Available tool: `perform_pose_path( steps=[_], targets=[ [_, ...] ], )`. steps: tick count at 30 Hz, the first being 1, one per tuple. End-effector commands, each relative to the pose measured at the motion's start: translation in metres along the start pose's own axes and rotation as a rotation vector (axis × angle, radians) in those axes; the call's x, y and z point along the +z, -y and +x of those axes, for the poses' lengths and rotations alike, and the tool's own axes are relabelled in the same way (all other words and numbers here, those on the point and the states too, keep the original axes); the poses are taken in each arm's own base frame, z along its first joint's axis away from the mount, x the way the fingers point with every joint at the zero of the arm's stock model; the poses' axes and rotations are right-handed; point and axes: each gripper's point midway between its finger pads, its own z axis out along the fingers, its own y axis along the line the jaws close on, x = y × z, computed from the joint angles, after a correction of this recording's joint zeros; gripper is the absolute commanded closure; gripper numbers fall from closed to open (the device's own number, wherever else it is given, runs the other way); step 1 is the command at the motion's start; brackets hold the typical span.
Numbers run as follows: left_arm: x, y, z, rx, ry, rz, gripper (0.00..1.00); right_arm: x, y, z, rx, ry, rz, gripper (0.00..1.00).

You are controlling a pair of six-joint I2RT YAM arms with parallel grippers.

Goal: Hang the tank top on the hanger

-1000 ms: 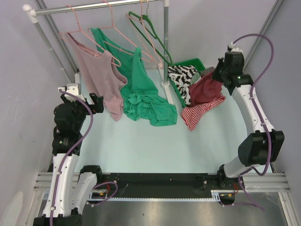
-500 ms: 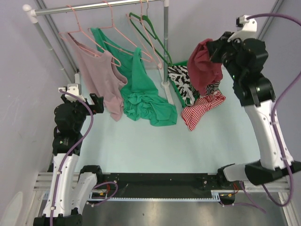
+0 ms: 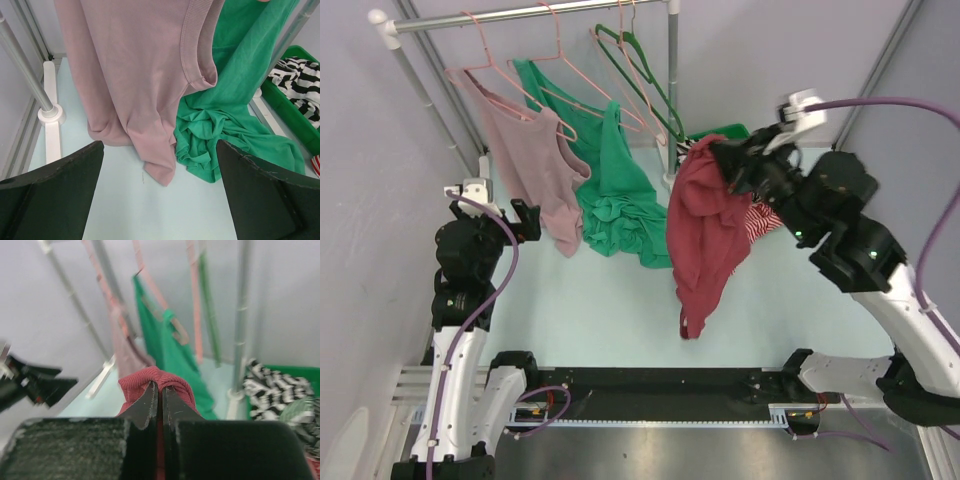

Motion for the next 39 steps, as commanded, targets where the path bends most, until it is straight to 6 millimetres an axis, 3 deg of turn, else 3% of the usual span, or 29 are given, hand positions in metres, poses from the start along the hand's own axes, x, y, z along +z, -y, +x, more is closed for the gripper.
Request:
perform_pose_path(
  steps=[1,3,8,12,13,15,18,21,22,23,24,25,26,27,28,29,30,31,33,39],
  targets=[
    [-0.002,0.001,-0.006,0.011,0.033,0.0,0.0,0.018,-0.063,0.022,0.042,-0.029,-0.205,1.0],
    [-0.003,0.0,-0.006,0.013,0.035,-0.003,0.01,0.022,-0.1,0.035,0.042,-0.061,-0.311,1.0],
    [-0.004,-0.001,-0.007,0.015,0.04,-0.009,0.01,0.019,-0.162,0.036,0.081,-0.075,-0.495,1.0],
    [-0.004,-0.001,-0.006,0.015,0.04,-0.009,0.01,0.005,-0.186,0.021,0.105,-0.049,-0.579,1.0],
    [-0.003,-0.002,-0.007,0.015,0.041,-0.012,0.0,-0.002,-0.184,0.017,0.112,-0.041,-0.585,1.0],
    [-0.003,-0.002,-0.006,0.015,0.039,-0.014,0.0,-0.006,-0.176,0.014,0.119,-0.025,-0.563,1.0],
    [-0.004,-0.003,-0.006,0.015,0.041,-0.018,0.0,-0.005,-0.141,0.024,0.106,-0.019,-0.434,1.0],
    [-0.003,-0.003,-0.005,0.015,0.04,-0.018,0.0,0.0,-0.091,0.057,0.143,-0.072,-0.273,1.0],
    [-0.003,-0.002,-0.005,0.015,0.04,-0.017,0.01,-0.004,-0.073,0.088,0.152,-0.125,-0.227,1.0],
    [-0.003,-0.003,-0.005,0.013,0.04,-0.018,0.0,-0.003,-0.057,0.104,0.168,-0.15,-0.182,1.0],
    [-0.003,-0.003,-0.005,0.013,0.04,-0.017,0.0,0.0,-0.029,0.126,0.179,-0.179,-0.099,0.98],
    [-0.003,-0.002,-0.004,0.011,0.038,-0.012,0.0,-0.002,-0.011,0.146,0.235,-0.211,-0.031,0.89],
    [-0.003,-0.001,-0.005,0.012,0.04,-0.01,0.01,-0.013,0.012,0.195,0.228,-0.306,0.043,0.8],
    [-0.003,-0.001,-0.004,0.01,0.039,-0.006,0.01,-0.018,0.028,0.218,0.238,-0.35,0.102,0.64],
    [-0.002,0.003,-0.003,0.012,0.035,0.015,0.01,-0.023,0.053,0.238,0.255,-0.38,0.194,0.38],
    [-0.001,0.005,-0.003,0.012,0.034,0.024,0.01,-0.039,0.071,0.277,0.24,-0.478,0.267,0.29],
    [-0.001,0.007,-0.003,0.012,0.033,0.036,0.0,-0.045,0.081,0.29,0.237,-0.512,0.306,0.24],
    [-0.001,0.01,-0.003,0.013,0.032,0.055,0.01,-0.051,0.09,0.3,0.234,-0.545,0.34,0.18],
    [0.001,0.011,-0.001,0.009,0.024,0.065,0.01,-0.06,0.091,0.309,0.227,-0.579,0.343,0.15],
    [0.0,0.013,-0.001,0.011,0.026,0.073,0.01,-0.06,0.065,0.317,0.264,-0.612,0.213,0.13]
  ],
)
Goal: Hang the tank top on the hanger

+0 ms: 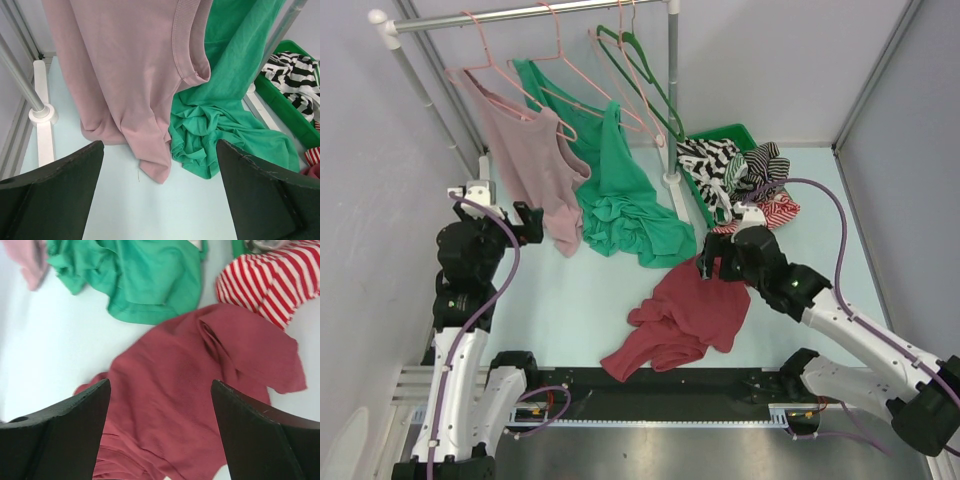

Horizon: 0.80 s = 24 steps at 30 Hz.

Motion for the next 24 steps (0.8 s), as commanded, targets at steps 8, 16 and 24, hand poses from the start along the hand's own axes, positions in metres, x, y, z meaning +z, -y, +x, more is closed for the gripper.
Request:
perform_pose_path(
  steps=[8,16,24],
  targets=[
    [0.005,0.048,0.01,0.041,-0.024,0.199,0.04,0.013,-0.037,0.032,0.083,-0.062,-0.15,0.13],
    [-0.002,0.125,0.038,0.167,-0.124,0.408,0.03,0.005,-0.036,-0.007,-0.001,0.018,-0.107,0.13],
    [-0.019,0.172,0.074,0.258,-0.235,0.63,0.01,-0.049,-0.077,-0.104,-0.13,0.235,-0.227,0.14]
  ],
)
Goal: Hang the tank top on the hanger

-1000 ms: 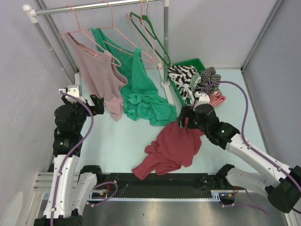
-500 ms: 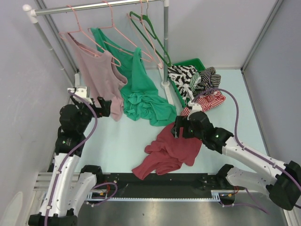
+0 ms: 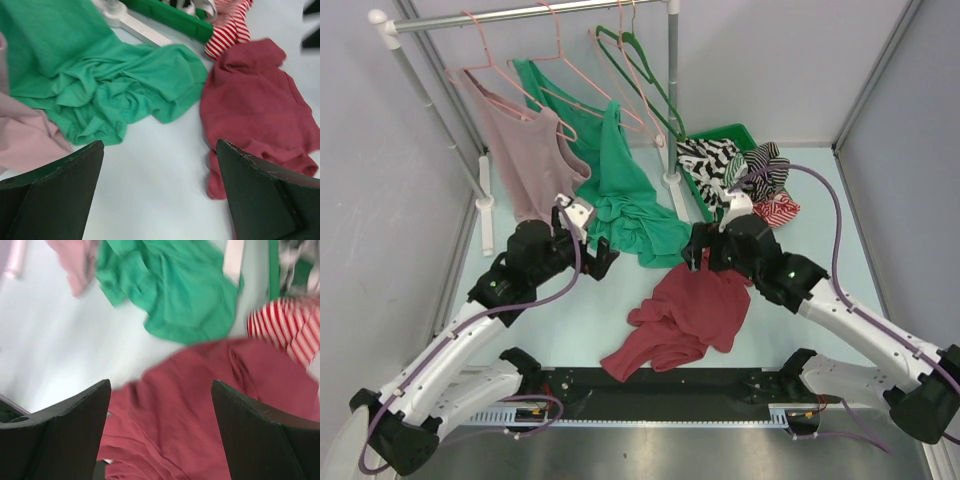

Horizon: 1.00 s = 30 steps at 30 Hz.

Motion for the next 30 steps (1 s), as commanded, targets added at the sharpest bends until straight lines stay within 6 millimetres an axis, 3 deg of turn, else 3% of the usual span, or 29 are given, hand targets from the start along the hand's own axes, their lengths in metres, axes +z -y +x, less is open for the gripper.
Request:
perform_pose_path(
  steps=[1,3,4,7,9,12,13,14,19,20,25,30],
  targets=[
    [0.001,0.023,-0.004,0.049,-0.015,0.102,0.01,-0.043,-0.043,-0.101,-0.103,0.25,-0.128,0.15],
    [0.001,0.018,-0.001,0.049,-0.023,0.073,0.01,-0.051,-0.064,-0.126,-0.149,0.302,-0.194,0.19],
    [0.0,0.015,0.0,0.049,-0.028,0.053,0.0,-0.064,-0.079,-0.155,-0.151,0.38,-0.239,0.21],
    [-0.004,0.004,0.0,0.054,-0.021,-0.012,0.01,-0.076,-0.113,-0.199,-0.197,0.487,-0.345,0.26],
    [-0.006,-0.003,0.001,0.057,-0.019,-0.047,0.0,-0.076,-0.127,-0.217,-0.236,0.526,-0.389,0.27],
    [-0.006,-0.006,0.001,0.053,-0.021,-0.067,0.01,-0.065,-0.147,-0.248,-0.267,0.56,-0.433,0.28],
    [-0.005,-0.006,0.003,0.049,-0.027,-0.066,0.01,-0.046,-0.15,-0.249,-0.271,0.539,-0.429,0.28],
    [-0.005,-0.005,0.003,0.048,-0.03,-0.065,0.01,-0.049,-0.157,-0.264,-0.278,0.564,-0.453,0.29],
    [-0.005,-0.005,0.004,0.041,-0.036,-0.065,0.0,-0.009,-0.156,-0.288,-0.276,0.549,-0.438,0.32],
    [-0.006,-0.005,0.003,0.041,-0.032,-0.067,0.01,0.007,-0.151,-0.288,-0.276,0.537,-0.417,0.33],
    [-0.009,-0.005,0.0,0.043,-0.02,-0.067,0.01,0.035,-0.134,-0.309,-0.237,0.534,-0.384,0.36],
    [-0.01,-0.01,0.0,0.044,-0.017,-0.097,0.0,0.057,-0.123,-0.314,-0.253,0.51,-0.339,0.35]
  ],
)
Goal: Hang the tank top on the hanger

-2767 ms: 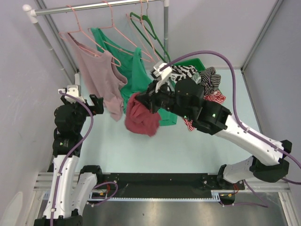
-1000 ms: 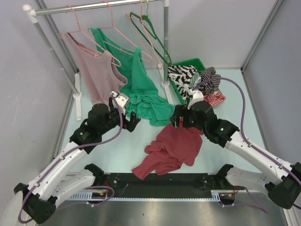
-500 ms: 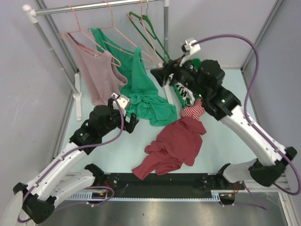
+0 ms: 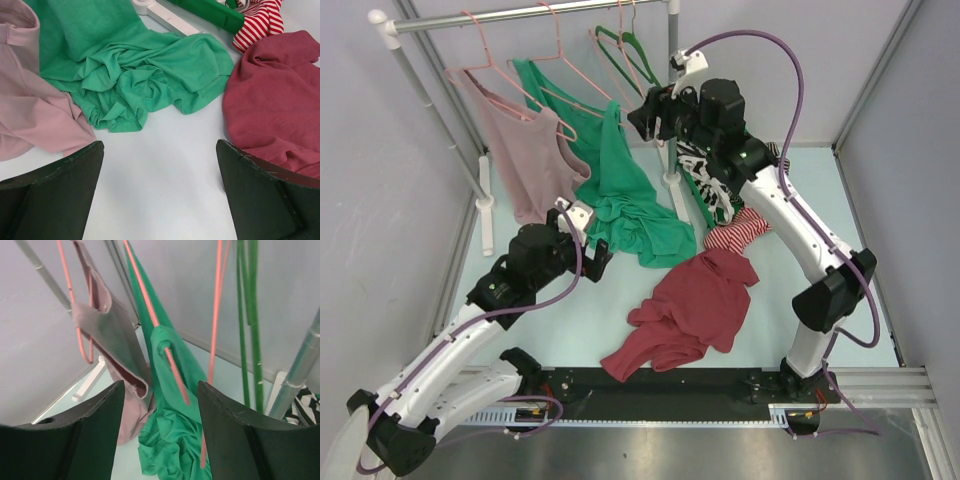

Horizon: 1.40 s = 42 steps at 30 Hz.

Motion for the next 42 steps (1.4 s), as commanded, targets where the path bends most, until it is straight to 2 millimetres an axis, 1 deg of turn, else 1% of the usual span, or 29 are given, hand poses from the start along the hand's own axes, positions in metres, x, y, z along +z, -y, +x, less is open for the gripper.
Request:
perform_pose_path(
  steps=[1,9,11,17,18,25,30,31,33,34,36,37,39,40,42],
  targets=[
    [-0.006,-0.002,-0.014,0.008,0.044,-0.016,0.01,0.004,0.001,-0.032,-0.034,0.061,-0.008,0.35],
    [-0.006,-0.003,-0.015,0.006,0.044,-0.019,0.0,0.024,0.024,-0.014,-0.051,0.019,0.065,0.35],
    [-0.007,-0.003,-0.015,0.005,0.046,-0.022,0.01,0.028,0.03,-0.014,-0.061,0.02,0.091,0.35],
    [-0.007,-0.004,-0.015,0.007,0.046,-0.023,0.01,0.035,0.041,-0.011,-0.077,0.016,0.141,0.35],
    [-0.007,-0.004,-0.015,0.005,0.047,-0.023,0.01,0.035,0.042,-0.013,-0.082,0.021,0.144,0.35],
    [-0.008,-0.004,-0.015,0.008,0.048,-0.026,0.01,0.042,0.046,-0.008,-0.078,0.021,0.158,0.37],
    [-0.008,-0.005,-0.016,0.007,0.05,-0.031,0.01,0.046,0.051,-0.01,-0.066,0.038,0.172,0.43],
    [-0.008,-0.005,-0.016,0.007,0.05,-0.031,0.0,0.047,0.051,-0.007,-0.065,0.034,0.173,0.45],
    [-0.008,-0.005,-0.016,0.009,0.05,-0.031,0.0,0.047,0.058,-0.009,-0.064,0.041,0.206,0.48],
    [-0.009,-0.005,-0.016,0.007,0.05,-0.033,0.01,0.048,0.058,-0.008,-0.061,0.042,0.21,0.53],
    [-0.008,-0.006,-0.015,0.008,0.05,-0.034,0.01,0.047,0.059,-0.008,-0.061,0.043,0.215,0.59],
    [-0.009,-0.005,-0.016,0.009,0.053,-0.033,0.01,0.046,0.058,-0.009,-0.059,0.043,0.216,0.65],
    [-0.009,-0.006,-0.016,0.005,0.051,-0.036,0.0,0.044,0.058,-0.012,-0.058,0.051,0.221,0.72],
    [-0.009,-0.006,-0.016,0.008,0.051,-0.037,0.01,0.043,0.058,-0.014,-0.057,0.056,0.223,0.8],
    [-0.008,-0.006,-0.016,0.006,0.049,-0.037,0.01,0.041,0.057,-0.019,-0.062,0.068,0.223,0.9]
  ],
)
